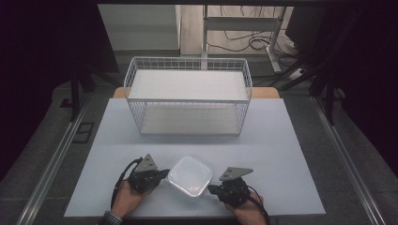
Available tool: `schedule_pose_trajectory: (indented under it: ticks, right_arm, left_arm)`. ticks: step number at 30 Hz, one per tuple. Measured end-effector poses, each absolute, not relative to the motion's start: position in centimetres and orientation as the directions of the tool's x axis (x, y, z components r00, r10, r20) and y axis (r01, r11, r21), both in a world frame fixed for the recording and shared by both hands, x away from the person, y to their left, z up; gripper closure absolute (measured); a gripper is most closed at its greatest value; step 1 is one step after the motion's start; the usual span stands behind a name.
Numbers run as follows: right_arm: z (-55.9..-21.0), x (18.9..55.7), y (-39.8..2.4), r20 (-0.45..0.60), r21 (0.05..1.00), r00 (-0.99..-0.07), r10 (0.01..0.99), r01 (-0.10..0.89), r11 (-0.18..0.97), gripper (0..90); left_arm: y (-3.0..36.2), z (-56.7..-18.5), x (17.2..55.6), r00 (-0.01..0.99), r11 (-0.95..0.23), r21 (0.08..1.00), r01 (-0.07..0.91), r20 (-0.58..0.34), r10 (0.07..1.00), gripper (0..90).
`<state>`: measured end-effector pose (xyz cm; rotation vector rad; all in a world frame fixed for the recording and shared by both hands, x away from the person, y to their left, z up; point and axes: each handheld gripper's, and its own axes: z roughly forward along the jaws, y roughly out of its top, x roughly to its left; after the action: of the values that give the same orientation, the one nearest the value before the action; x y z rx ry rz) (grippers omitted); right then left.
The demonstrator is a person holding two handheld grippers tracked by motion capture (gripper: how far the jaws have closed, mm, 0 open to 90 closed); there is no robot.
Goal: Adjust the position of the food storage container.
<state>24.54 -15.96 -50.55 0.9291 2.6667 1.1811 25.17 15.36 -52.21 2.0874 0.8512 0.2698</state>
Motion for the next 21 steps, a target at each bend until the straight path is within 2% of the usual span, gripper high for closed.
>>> schedule_pose_trajectory:
  ticks: [13, 17, 20, 21]
  right_arm:
    - [-49.9, 27.9, -17.1, 0.132, 0.712, -0.778, 0.614, 0.505, 0.487, 89.4]
    - [-50.0, 28.1, -17.2, 0.131, 0.714, -0.776, 0.617, 0.506, 0.484, 89.4]
    - [-49.6, 27.6, -17.7, 0.074, 0.719, -0.77, 0.634, 0.481, 0.501, 82.8]
    - [-49.3, 27.4, -18.6, 0.087, 0.73, -0.764, 0.639, 0.485, 0.481, 75.4]
  left_arm:
    - [13.9, -51.6, 23.3, 0.748, -0.404, 0.784, 0.472, -0.114, 0.653, 90.0]
    - [14.4, -51.1, 23.2, 0.722, -0.397, 0.793, 0.462, -0.076, 0.688, 89.2]
    - [15.8, -50.9, 23.3, 0.689, -0.352, 0.803, 0.48, -0.097, 0.718, 79.3]
    - [16.5, -50.9, 23.4, 0.679, -0.341, 0.801, 0.492, -0.108, 0.726, 66.8]
